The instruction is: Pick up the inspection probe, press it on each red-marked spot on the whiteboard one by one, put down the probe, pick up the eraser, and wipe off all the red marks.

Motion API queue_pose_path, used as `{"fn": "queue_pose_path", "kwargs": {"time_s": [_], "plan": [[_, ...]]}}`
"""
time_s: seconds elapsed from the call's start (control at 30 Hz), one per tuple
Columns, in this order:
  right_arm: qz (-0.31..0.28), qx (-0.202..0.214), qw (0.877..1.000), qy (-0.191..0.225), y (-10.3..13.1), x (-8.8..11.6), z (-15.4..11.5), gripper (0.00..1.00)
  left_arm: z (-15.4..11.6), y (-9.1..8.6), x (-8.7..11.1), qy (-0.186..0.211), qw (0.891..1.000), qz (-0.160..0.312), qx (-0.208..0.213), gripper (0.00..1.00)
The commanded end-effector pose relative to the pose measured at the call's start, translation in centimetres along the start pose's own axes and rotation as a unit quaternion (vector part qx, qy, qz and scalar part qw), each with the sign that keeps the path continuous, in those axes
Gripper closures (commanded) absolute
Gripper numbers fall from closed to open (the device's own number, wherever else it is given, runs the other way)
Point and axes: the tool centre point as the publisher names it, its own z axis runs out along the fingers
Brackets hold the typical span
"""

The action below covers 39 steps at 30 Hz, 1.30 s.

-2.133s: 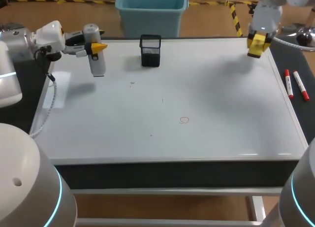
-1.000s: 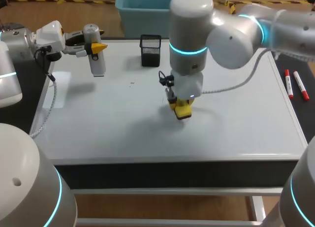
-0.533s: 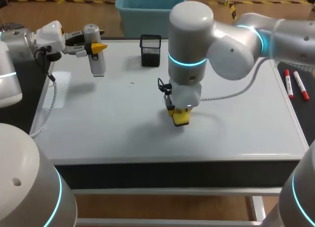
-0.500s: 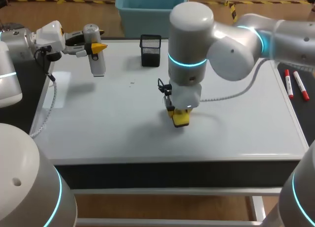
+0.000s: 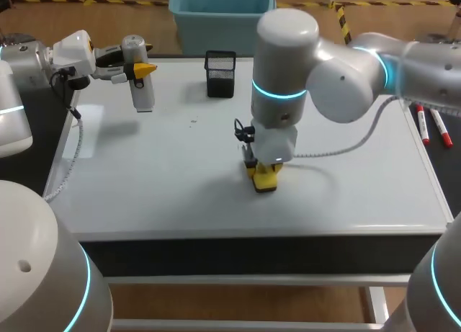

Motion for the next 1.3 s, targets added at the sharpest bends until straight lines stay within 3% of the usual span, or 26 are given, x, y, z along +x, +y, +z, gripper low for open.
{"fn": "queue_pose_path", "kwargs": {"time_s": [0.03, 0.33, 0.97, 1.3], "plan": [[0.0, -0.002, 1.0, 0.005, -0.2, 0.0, 0.6, 1.0, 0.0, -0.1, -0.1, 0.0, 1.0, 0.0, 0.001, 1.0], [0.01, -0.007, 1.0, 0.022, -0.2, 1.0, 1.5, 1.0, 0.0, -0.1, -0.1, 0.0, 1.0, 0.0, 0.001, 1.0], [0.078, 0.004, 0.996, 0.04, -1.0, 7.3, 0.8, 1.0, 0.0, -0.1, -0.1, 0.0, 1.0, 0.0, 0.001, 1.0], [0.097, 0.012, 0.994, 0.051, -3.0, 11.4, -1.8, 1.0, 0.0, -0.1, -0.1, 0.0, 1.0, 0.0, 0.001, 1.0]]}}
